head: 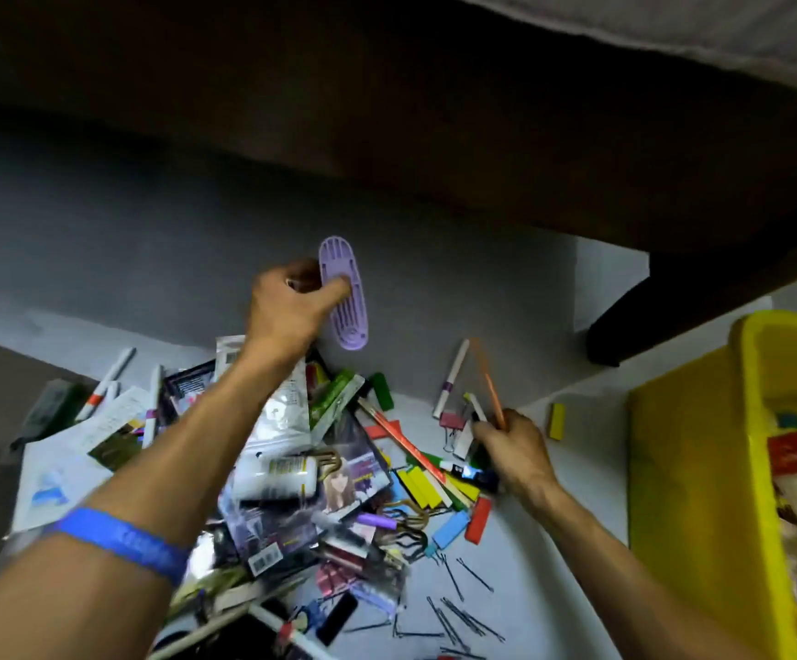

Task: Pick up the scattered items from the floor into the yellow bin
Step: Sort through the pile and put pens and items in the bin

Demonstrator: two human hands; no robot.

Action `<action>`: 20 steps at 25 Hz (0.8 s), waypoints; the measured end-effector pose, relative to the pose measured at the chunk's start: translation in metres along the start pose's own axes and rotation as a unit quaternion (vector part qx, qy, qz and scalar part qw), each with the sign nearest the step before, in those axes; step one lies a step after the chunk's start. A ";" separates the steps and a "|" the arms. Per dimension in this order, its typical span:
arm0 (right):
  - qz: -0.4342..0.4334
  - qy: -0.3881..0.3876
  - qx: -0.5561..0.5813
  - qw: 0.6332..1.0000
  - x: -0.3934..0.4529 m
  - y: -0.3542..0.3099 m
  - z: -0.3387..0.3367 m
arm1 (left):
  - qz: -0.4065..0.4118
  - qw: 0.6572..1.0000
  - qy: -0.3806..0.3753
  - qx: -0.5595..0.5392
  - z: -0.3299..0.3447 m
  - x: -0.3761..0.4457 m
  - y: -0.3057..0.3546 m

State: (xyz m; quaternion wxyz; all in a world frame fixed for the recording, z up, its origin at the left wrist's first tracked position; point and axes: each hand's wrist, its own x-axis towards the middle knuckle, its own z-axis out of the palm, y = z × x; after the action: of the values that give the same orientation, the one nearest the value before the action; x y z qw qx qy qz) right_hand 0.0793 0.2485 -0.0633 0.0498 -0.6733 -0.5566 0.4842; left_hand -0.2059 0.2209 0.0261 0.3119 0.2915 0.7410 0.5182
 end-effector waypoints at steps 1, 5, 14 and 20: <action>0.029 -0.027 0.095 0.995 -0.009 0.000 0.002 | -0.077 0.989 0.002 -0.124 0.008 -0.021 0.003; 0.073 -0.200 0.396 0.893 -0.049 0.000 -0.018 | -0.271 0.852 -0.094 -0.439 0.030 -0.114 0.002; 0.012 -0.023 0.113 0.993 -0.046 0.024 -0.017 | -0.360 0.918 0.002 -0.166 0.068 -0.188 -0.038; -0.109 0.007 -0.086 0.990 -0.046 0.031 0.025 | -0.324 0.945 -0.013 -0.048 0.106 -0.195 -0.060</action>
State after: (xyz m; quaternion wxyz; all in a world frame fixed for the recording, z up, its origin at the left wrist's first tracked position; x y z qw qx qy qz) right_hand 0.0876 0.1881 -0.0676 0.0484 -0.6136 -0.6658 0.4217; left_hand -0.0075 0.1185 -0.0287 0.4863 0.0268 0.7654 0.4207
